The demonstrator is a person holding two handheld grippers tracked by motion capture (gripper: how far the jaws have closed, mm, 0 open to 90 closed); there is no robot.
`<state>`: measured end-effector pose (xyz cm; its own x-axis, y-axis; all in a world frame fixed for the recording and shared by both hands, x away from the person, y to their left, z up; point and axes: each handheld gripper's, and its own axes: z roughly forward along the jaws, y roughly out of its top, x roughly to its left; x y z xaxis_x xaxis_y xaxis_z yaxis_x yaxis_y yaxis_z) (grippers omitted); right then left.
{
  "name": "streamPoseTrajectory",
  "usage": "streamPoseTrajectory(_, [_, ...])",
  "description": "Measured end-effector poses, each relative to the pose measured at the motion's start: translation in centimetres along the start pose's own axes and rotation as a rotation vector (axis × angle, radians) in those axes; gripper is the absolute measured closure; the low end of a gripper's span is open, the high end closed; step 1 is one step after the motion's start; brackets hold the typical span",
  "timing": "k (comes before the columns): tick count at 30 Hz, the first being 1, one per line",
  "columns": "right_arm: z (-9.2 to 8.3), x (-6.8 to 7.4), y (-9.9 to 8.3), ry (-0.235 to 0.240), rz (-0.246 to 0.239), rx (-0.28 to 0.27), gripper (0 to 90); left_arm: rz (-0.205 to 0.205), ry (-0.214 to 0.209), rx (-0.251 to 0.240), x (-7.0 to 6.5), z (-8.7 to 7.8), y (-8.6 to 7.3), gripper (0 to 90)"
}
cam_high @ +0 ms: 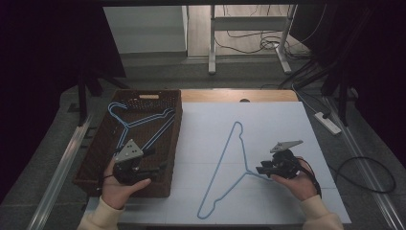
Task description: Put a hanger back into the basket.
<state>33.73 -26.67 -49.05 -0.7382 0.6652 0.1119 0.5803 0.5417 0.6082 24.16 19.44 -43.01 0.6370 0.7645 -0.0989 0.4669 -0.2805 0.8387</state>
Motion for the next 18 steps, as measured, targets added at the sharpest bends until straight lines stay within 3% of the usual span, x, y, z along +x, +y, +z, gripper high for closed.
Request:
streamPoseTrajectory(1, [0.2, 0.0, 0.2, -0.007, -0.016, 0.023, 51.6, 0.002, 0.000, 0.001, 0.0, 0.0, 0.0, 31.6])
streamPoseTrajectory(4, [0.5, 0.1, 0.4, 0.002, -0.030, 0.038, 48.4, 0.003, -0.001, 0.002, 0.0, 0.0, 0.0, 31.6])
streamPoseTrajectory(9, [1.2, 0.5, 1.0, 0.033, -0.089, 0.140, 46.0, 0.002, -0.004, 0.005, 0.0, 0.1, 0.0, 31.6])
streamPoseTrajectory(13, [1.6, 0.8, 1.3, 0.045, -0.141, 0.200, 47.6, 0.004, -0.005, 0.005, -0.1, 0.2, 0.0, 31.6])
streamPoseTrajectory(18, [2.0, 1.1, 1.7, 0.014, -0.202, 0.284, 55.7, 0.005, -0.009, 0.005, -0.2, 0.2, 0.1, 31.6])
